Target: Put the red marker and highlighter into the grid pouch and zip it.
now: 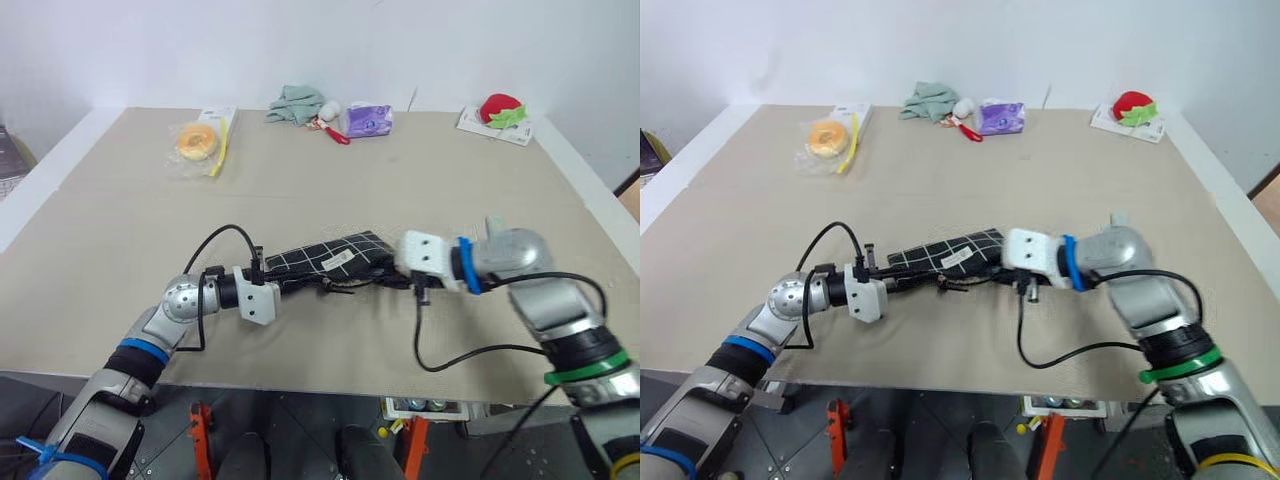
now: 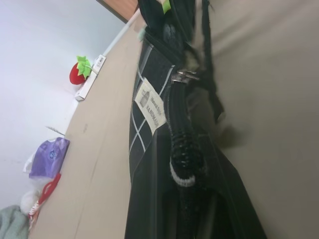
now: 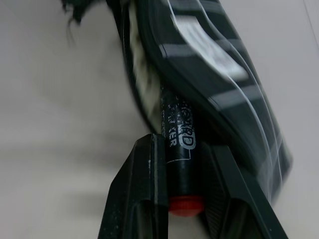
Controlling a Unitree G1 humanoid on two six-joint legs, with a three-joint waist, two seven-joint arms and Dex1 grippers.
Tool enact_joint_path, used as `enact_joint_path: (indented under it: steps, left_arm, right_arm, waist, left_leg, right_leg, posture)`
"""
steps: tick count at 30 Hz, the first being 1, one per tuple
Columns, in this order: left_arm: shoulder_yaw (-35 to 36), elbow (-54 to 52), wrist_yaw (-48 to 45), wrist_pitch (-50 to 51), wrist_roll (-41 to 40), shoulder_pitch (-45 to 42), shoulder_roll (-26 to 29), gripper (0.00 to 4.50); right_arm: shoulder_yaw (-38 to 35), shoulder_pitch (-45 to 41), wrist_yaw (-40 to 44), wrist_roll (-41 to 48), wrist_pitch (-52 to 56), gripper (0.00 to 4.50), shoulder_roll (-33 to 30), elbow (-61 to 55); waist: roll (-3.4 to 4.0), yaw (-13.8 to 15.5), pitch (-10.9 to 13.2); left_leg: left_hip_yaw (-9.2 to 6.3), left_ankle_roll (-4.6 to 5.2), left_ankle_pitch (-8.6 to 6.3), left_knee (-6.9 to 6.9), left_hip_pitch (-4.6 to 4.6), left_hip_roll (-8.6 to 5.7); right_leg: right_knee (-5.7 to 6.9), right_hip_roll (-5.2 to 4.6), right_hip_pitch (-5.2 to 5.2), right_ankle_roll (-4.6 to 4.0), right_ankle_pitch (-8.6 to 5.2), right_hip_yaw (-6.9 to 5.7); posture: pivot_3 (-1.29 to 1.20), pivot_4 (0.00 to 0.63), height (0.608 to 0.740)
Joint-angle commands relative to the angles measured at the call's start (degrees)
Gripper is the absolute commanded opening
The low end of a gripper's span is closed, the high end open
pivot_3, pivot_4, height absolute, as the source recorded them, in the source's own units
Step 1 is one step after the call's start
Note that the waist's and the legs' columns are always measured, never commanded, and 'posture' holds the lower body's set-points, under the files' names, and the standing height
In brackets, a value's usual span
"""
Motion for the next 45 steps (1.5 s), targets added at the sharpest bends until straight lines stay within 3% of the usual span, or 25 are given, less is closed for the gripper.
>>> enact_joint_path:
  steps: [1,9,17,23,25,28,32,38,45]
  left_arm:
    - [0.94,-0.66,-1.12,-0.03,-3.08,-1.89,-0.84,0.0]
    - [1.63,-1.88,-1.77,1.38,-4.22,-1.51,-1.43,0.0]
    - [2.98,-3.78,-1.92,5.98,-7.36,0.14,-1.83,0.0]
    - [3.69,-4.89,-2.27,7.55,-8.06,0.73,-1.8,0.0]
    - [3.8,-5.01,-2.59,7.85,-8.29,0.68,-1.87,0.0]
    - [3.97,-4.99,-3.08,8.12,-8.43,0.58,-2.14,0.0]
    - [3.98,-4.57,-3.71,8.13,-8.51,0.28,-2.76,0.0]
    - [4.2,-4.74,-4.46,8.18,-8.55,0.32,-3.14,0.0]
    - [4.28,-5.06,-4.35,8.22,-8.36,0.59,-3.13,0.0]
  right_arm:
    - [0.8,-3.38,-0.39,-1.23,-1.86,0.59,2.37,-0.86]
    - [0.43,-4.11,0.41,-1.58,-3.35,0.59,3.68,-0.05]
    - [-7.35,-2.48,3.45,7.12,5.82,4.38,-0.34,-4.66]
    - [-21.66,-0.01,-0.54,18.63,18.7,4.46,-2.95,-8.09]
    - [-25.3,-0.4,-15.67,10.79,22.94,4.46,-1.89,-0.06]
    - [-29.74,-1.48,-32.88,5.82,30.27,4.46,1.0,7.25]
    - [-34.65,0.88,-43.72,4.18,32.42,4.46,3.87,11.36]
    - [-38.18,2.89,-48.95,6.42,35.13,4.46,7.08,12.88]
    - [-37.2,3.97,-48.92,7.64,35.48,4.46,7.49,17.32]
  waist:
    - [0.0,0.09,0.0]
    - [-0.01,0.05,0.01]
    - [-0.01,0.05,0.01]
    - [-0.02,0.08,0.01]
    - [-0.03,0.07,0.0]
    - [-0.05,0.08,0.0]
    - [-0.02,0.06,-0.01]
    - [0.0,-0.19,-0.02]
    - [0.0,-0.09,-0.02]
  left_leg:
    - [0.0,0.0,0.0,0.0,-0.02,-0.02]
    - [-0.08,0.0,0.0,0.0,-0.04,-0.02]
    - [-0.09,0.0,0.0,0.03,-0.03,-0.02]
    - [-0.14,0.01,0.0,0.02,-0.04,-0.03]
    - [-0.14,0.0,0.0,0.03,-0.02,-0.02]
    - [-0.12,-0.04,0.03,0.07,-0.01,-0.02]
    - [-0.09,-0.02,0.07,0.03,-0.01,-0.02]
    - [-0.02,0.12,-0.01,0.0,-0.01,-0.04]
    - [-0.02,0.11,-0.01,0.04,-0.01,-0.06]
  right_leg:
    - [0.0,-0.03,0.0,-0.01,0.01,0.0]
    - [0.0,-0.04,-0.01,-0.27,0.15,-0.07]
    - [0.02,-0.04,0.01,-0.26,0.15,-0.08]
    - [0.02,-0.05,0.03,-0.32,0.17,-0.12]
    - [0.02,-0.04,0.05,-0.29,0.16,-0.13]
    - [0.03,-0.04,0.05,-0.21,0.17,-0.13]
    - [0.06,-0.02,-0.01,-0.21,0.18,-0.08]
    - [0.07,-0.01,-0.01,-0.34,0.21,0.04]
    - [0.07,-0.03,0.03,-0.25,0.16,0.05]
  posture:
    - [0.0,0.15,0.74]
    - [0.0,0.15,0.74]
    - [0.0,0.15,0.74]
    - [0.0,0.15,0.74]
    - [0.0,0.15,0.74]
    - [0.0,0.15,0.74]
    - [0.0,0.15,0.74]
    - [0.0,0.15,0.74]
    - [0.0,0.15,0.74]
